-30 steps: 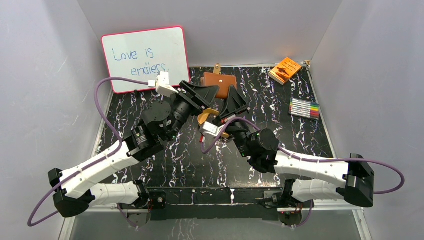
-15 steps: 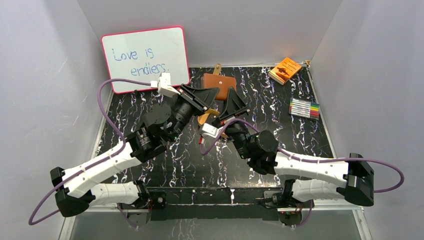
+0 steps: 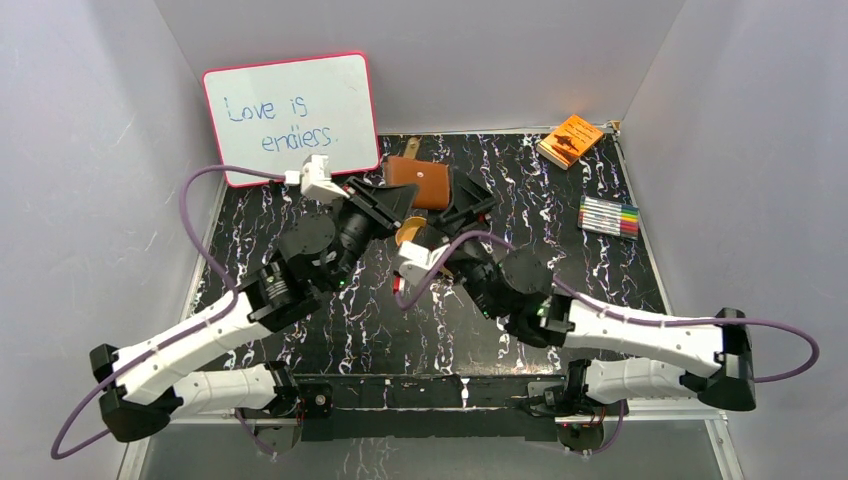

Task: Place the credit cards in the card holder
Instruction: Close the card holder at the center of the board.

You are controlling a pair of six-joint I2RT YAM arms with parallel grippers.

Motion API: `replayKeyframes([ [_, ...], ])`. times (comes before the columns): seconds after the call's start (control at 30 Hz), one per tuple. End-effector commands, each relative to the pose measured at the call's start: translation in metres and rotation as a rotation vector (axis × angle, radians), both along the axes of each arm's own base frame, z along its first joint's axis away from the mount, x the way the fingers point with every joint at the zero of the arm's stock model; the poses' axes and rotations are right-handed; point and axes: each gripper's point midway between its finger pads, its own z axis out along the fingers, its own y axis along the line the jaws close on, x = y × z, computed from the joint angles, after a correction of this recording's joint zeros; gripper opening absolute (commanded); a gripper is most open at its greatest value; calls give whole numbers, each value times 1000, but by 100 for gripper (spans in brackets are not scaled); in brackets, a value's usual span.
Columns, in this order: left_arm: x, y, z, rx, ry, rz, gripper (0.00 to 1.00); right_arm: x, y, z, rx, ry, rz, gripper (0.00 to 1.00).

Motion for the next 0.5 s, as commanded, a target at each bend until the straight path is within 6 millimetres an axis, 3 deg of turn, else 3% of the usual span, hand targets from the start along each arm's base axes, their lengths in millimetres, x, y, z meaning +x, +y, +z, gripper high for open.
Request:
replayKeyframes([
  [0.0, -7, 72, 24, 61, -63, 177, 0, -22, 10, 19, 207, 411, 239, 98],
  [0.07, -16, 90, 26, 138, -91, 181, 0, -37, 19, 40, 310, 548, 362, 99],
  [0.1, -21, 95, 27, 182, -107, 163, 0, -43, 17, 66, 395, 585, 408, 99],
  [0.2, -45, 89, 32, 310, -179, 1, 0, -40, 18, 104, 510, 684, 469, 99],
  [0.27, -66, 78, 34, 373, -221, -150, 0, -22, 21, 111, 529, 780, 500, 98],
  [0.47, -121, 57, 40, 422, -269, -494, 0, -33, 40, 123, 557, 1002, 757, 98],
])
